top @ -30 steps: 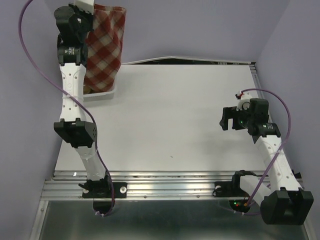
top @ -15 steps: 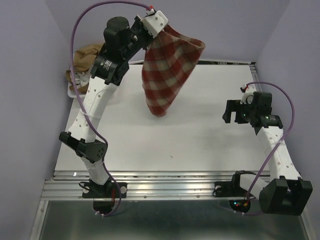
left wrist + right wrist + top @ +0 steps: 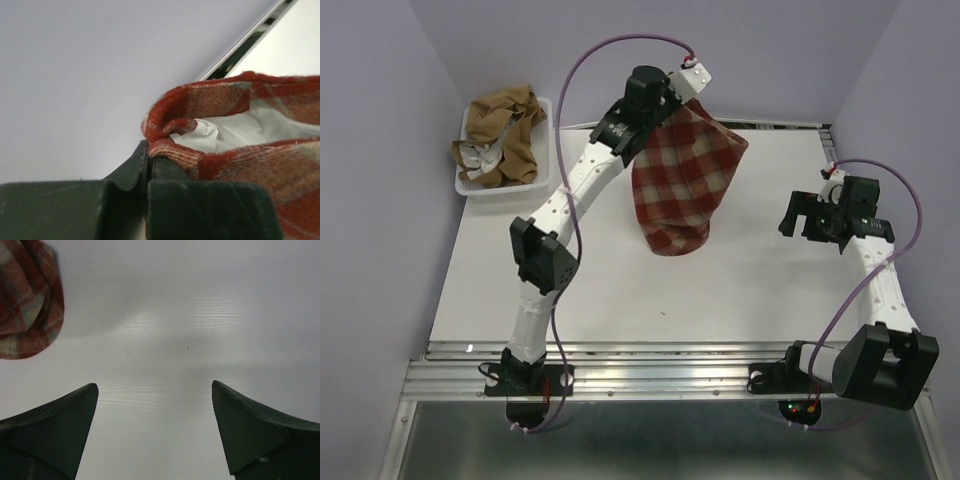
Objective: Fold and stack the skirts
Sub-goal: Move the skirt to the center of the board
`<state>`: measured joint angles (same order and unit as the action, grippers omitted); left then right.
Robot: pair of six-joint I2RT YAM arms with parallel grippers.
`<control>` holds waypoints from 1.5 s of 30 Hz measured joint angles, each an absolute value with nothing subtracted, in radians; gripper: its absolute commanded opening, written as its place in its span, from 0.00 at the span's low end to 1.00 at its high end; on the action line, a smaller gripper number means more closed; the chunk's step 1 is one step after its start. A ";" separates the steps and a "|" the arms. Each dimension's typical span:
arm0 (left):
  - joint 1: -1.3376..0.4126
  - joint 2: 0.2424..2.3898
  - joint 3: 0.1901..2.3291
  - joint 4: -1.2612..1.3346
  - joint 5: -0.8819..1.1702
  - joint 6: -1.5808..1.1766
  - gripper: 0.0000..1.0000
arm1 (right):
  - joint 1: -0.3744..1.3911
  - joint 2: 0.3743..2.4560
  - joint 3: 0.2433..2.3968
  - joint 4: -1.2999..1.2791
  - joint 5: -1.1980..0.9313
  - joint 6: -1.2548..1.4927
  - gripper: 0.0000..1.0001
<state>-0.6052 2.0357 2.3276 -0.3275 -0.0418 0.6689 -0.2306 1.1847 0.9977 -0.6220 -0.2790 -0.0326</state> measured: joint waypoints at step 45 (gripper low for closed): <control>-0.968 1.691 1.416 -0.403 0.277 0.511 0.84 | -0.248 1.309 1.118 -0.785 -0.513 -0.203 0.96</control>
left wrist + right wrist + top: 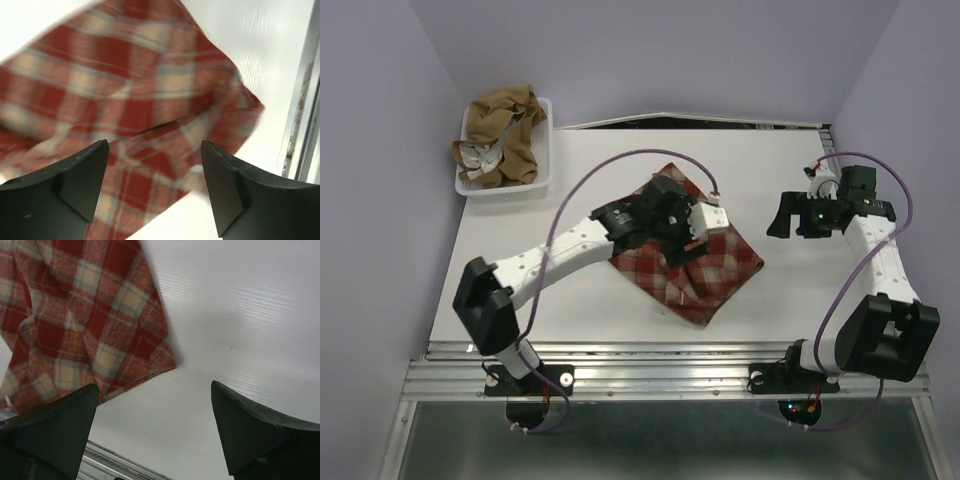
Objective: Fold and stack the skirts
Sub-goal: Move the skirt to the center of the board, then flatten the skirt out
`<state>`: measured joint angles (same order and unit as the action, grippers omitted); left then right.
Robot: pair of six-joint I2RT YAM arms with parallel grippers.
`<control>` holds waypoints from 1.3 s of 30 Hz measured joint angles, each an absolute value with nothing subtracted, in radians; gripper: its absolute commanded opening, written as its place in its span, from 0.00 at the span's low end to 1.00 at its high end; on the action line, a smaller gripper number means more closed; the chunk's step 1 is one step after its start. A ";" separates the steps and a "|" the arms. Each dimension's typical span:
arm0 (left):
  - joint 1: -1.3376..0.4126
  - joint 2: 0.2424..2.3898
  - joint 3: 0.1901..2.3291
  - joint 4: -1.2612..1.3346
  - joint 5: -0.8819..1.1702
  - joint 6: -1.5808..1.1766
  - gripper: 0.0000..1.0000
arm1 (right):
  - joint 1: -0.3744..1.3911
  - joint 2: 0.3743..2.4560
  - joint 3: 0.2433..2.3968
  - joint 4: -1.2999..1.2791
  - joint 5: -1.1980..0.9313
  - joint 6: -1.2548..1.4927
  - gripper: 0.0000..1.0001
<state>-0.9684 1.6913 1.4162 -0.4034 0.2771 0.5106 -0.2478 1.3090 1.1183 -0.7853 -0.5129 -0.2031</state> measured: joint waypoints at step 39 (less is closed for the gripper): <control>-0.453 1.941 1.401 -0.378 0.236 0.495 0.62 | -0.005 1.554 0.918 -0.649 -0.297 -0.443 0.50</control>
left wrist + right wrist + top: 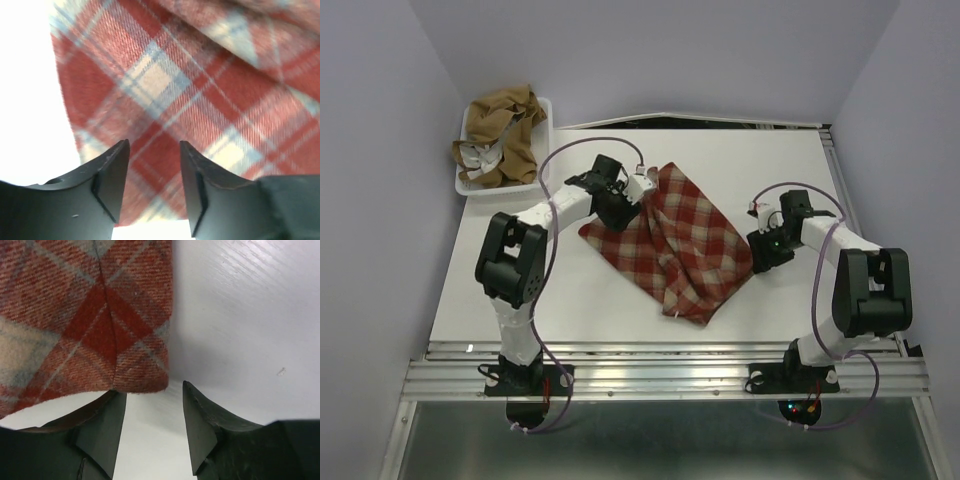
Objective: Fold and stack the skirts
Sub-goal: Flatten the skirt out
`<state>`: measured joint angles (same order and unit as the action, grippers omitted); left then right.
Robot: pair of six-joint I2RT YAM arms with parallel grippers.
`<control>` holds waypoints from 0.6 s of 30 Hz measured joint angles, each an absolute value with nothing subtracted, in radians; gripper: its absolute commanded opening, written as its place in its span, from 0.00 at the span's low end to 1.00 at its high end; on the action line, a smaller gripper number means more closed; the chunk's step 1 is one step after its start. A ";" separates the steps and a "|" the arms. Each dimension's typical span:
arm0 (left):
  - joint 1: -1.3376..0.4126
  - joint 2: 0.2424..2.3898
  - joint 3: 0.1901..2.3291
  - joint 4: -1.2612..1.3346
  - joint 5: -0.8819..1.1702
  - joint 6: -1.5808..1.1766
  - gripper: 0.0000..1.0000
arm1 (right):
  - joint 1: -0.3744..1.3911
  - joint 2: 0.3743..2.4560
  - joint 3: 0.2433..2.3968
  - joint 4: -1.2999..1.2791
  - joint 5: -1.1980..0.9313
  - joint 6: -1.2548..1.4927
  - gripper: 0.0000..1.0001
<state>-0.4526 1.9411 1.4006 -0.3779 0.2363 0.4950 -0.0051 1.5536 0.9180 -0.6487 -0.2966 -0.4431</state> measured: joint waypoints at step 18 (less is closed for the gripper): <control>-0.971 1.291 0.772 -0.293 0.273 1.420 0.71 | -0.005 1.605 0.929 -0.572 -0.352 -0.318 0.31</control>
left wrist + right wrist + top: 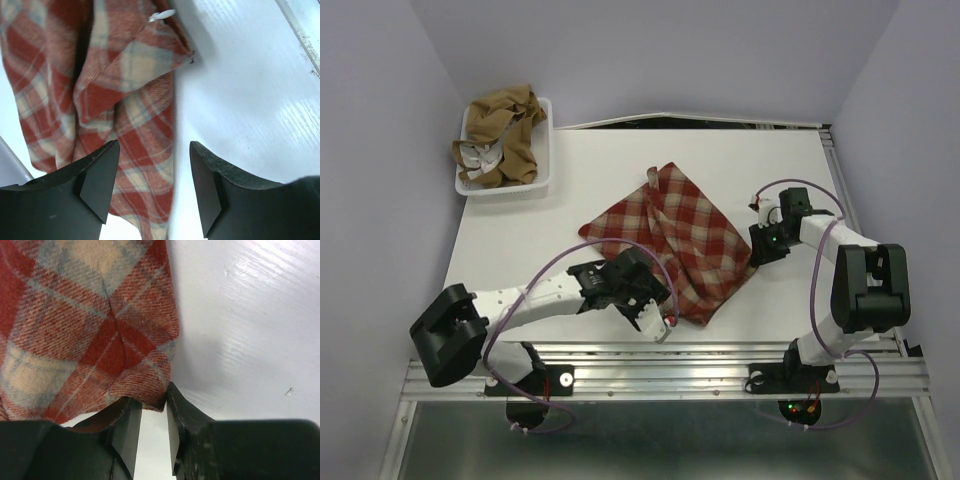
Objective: Fold and stack the skirts
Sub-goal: Flatten the skirt out
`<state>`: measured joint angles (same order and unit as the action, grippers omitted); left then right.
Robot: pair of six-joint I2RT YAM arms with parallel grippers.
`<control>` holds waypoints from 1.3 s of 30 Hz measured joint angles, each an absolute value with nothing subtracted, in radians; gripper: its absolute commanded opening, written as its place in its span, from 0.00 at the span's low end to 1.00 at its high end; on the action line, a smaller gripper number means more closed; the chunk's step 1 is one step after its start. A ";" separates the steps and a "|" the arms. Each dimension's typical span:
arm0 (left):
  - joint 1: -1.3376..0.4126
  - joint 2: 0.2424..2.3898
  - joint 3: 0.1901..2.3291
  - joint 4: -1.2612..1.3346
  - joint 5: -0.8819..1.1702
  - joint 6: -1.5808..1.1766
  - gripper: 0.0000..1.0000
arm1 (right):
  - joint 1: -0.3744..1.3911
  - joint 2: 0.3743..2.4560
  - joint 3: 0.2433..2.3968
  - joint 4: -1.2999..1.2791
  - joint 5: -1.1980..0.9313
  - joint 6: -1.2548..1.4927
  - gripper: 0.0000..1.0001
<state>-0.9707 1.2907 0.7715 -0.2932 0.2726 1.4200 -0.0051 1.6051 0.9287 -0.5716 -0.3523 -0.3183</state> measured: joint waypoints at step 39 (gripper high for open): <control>-1.140 1.644 0.980 -0.194 0.263 1.666 0.27 | -0.005 1.581 0.929 -0.567 -0.367 -0.310 0.29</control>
